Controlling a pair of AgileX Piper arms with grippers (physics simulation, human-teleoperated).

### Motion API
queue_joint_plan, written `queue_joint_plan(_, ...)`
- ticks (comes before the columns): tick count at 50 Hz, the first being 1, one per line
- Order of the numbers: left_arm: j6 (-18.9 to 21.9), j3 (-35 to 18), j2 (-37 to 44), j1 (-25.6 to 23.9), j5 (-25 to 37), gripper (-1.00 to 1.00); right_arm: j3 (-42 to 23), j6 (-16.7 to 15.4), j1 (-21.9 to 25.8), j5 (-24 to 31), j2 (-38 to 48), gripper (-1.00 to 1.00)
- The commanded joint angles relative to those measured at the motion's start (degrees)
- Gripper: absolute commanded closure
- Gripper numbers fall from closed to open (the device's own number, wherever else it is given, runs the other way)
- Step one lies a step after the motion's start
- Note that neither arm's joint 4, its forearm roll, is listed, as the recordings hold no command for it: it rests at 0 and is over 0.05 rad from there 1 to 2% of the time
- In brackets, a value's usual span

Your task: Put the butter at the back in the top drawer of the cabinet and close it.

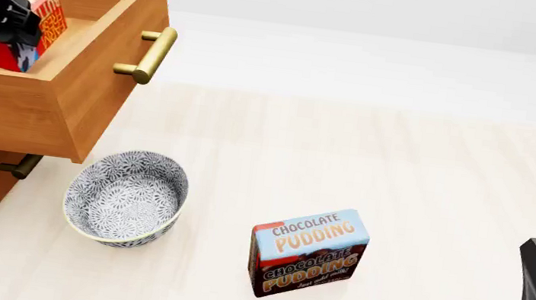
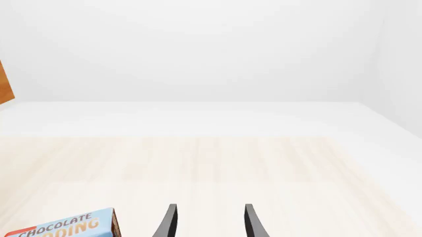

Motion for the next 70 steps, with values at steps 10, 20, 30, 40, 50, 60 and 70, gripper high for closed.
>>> queue_joint_plan(10, 0.7, -0.3, -0.9, 0.4, -0.5, 1.0, 0.0, 0.0, 0.0, 0.0, 0.0, -1.0)
queue_joint_plan(20, 0.7, -0.2, -1.3, 0.4, -0.8, 1.0, 0.0, 0.0, 0.0, 0.0, 0.0, -1.0)
queue_joint_plan(30, -0.1, -0.9, -1.4, -0.3, -0.4, 1.0, 0.0, 0.0, 0.0, 0.0, 0.0, -1.0)
queue_joint_plan(40, -1.6, -4.0, -2.0, -2.3, 1.4, -1.0, 0.0, 0.0, 0.0, 0.0, 0.0, -1.0)
queue_joint_plan(50, -2.1, -5.9, -3.1, -3.0, 2.8, -1.0, 0.0, 0.0, 0.0, 0.0, 0.0, -1.0)
queue_joint_plan(60, -3.1, -15.1, -5.7, -8.8, 8.3, -1.0, 0.0, 0.0, 0.0, 0.0, 0.0, -1.0)
queue_joint_plan(70, -3.8, -18.7, -7.2, -15.9, 8.6, -1.0, 0.0, 0.0, 0.0, 0.0, 0.0, -1.0)
